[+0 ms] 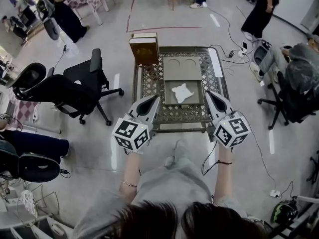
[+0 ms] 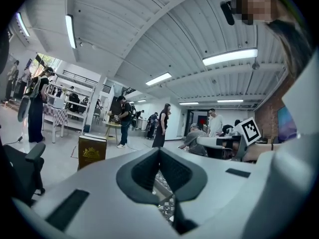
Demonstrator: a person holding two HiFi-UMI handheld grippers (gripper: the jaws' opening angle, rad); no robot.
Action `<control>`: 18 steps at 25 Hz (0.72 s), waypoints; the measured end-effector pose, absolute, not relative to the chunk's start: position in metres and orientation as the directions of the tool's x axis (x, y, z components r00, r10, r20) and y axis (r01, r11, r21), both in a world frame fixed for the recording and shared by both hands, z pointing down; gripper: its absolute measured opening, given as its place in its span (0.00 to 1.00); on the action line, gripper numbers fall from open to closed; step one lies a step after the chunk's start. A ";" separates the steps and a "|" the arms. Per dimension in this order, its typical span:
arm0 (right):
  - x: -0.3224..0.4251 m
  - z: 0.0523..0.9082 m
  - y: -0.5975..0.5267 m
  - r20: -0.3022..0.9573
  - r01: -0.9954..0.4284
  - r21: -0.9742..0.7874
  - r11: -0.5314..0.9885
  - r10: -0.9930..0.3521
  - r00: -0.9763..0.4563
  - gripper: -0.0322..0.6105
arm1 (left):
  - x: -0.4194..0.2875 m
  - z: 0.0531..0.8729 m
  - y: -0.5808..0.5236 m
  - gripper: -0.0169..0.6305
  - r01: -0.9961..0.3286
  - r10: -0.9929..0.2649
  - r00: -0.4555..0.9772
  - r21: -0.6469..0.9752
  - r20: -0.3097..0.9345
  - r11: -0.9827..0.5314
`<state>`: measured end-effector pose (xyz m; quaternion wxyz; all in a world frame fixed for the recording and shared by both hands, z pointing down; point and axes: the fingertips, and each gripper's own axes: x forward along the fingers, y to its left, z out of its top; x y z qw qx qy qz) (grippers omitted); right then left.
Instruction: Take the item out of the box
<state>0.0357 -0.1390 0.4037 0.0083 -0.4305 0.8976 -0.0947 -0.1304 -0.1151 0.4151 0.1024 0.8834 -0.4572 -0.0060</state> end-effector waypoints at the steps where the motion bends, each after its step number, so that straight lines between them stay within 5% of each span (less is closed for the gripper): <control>1: 0.038 0.406 -0.145 0.072 -0.767 -0.186 0.614 -0.770 -0.633 0.08 | -0.128 0.417 -0.120 0.05 -0.807 -0.808 0.582 0.189 0.090 -0.560; 18: 0.048 0.456 -0.236 0.180 -0.666 -0.294 0.685 -0.645 -0.743 0.08 | -0.097 0.462 -0.196 0.05 -0.826 -0.806 0.554 0.258 0.207 -0.501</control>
